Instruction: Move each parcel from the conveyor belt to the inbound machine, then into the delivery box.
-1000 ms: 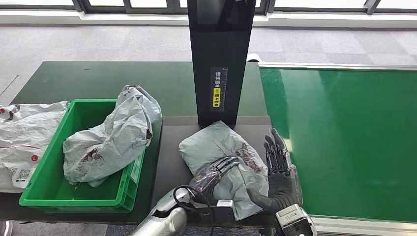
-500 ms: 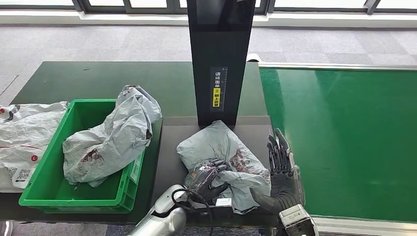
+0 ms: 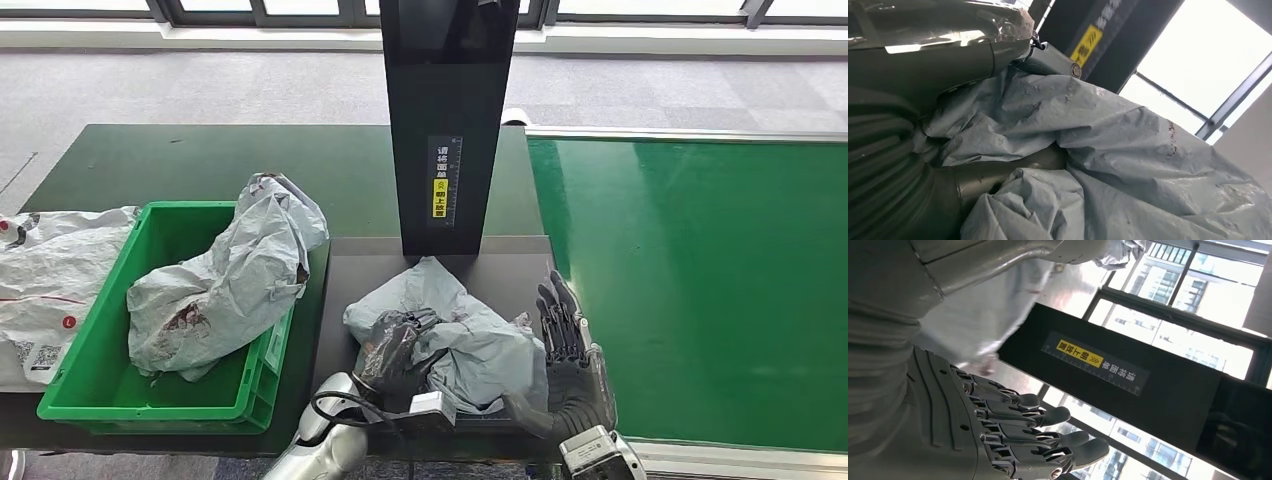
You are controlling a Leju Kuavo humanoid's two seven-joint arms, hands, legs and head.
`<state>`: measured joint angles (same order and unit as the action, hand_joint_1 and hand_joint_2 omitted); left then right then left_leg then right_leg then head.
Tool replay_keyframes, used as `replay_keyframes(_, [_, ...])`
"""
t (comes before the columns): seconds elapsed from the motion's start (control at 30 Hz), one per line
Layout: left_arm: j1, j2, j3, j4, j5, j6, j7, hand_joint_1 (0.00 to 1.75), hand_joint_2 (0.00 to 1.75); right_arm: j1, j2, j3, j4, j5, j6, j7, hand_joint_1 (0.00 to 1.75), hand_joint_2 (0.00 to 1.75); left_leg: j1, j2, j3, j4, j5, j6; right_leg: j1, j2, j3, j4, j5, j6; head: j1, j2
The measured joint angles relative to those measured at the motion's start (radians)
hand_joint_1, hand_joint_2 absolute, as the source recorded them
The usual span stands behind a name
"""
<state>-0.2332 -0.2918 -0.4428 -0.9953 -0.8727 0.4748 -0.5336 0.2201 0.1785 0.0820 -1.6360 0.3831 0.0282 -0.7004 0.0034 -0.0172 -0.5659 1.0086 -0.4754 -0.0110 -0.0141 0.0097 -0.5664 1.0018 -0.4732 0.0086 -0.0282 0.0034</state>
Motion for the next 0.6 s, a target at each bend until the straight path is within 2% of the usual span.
replay_keyframes(0.17, [0.067,0.013,0.035,-0.165,0.139,-0.029,-0.070,1.75,1.75,0.007,0.000,0.000,-0.004,0.000,0.000,0.000,0.00,1.75,0.000,0.000,0.000,0.000,0.000,0.000,0.000,0.000,0.000,0.000,0.000,0.000,0.000,0.000])
replay_keyframes(0.4, [0.188,0.042,0.126,-0.496,0.372,-0.118,-0.153,1.75,1.75,0.011,0.000,0.000,-0.013,-0.016,0.019,0.000,0.00,1.75,0.000,0.000,-0.001,0.000,0.000,0.000,0.000,0.001,-0.001,0.000,-0.001,0.000,0.000,0.000])
replay_keyframes(0.6, [0.238,0.094,0.175,-0.697,0.561,-0.076,-0.164,1.75,1.75,0.005,0.000,0.000,-0.012,-0.028,0.017,0.000,0.00,1.75,0.000,0.000,-0.001,0.000,0.000,0.000,0.000,0.001,-0.001,0.000,-0.001,-0.001,0.000,0.000])
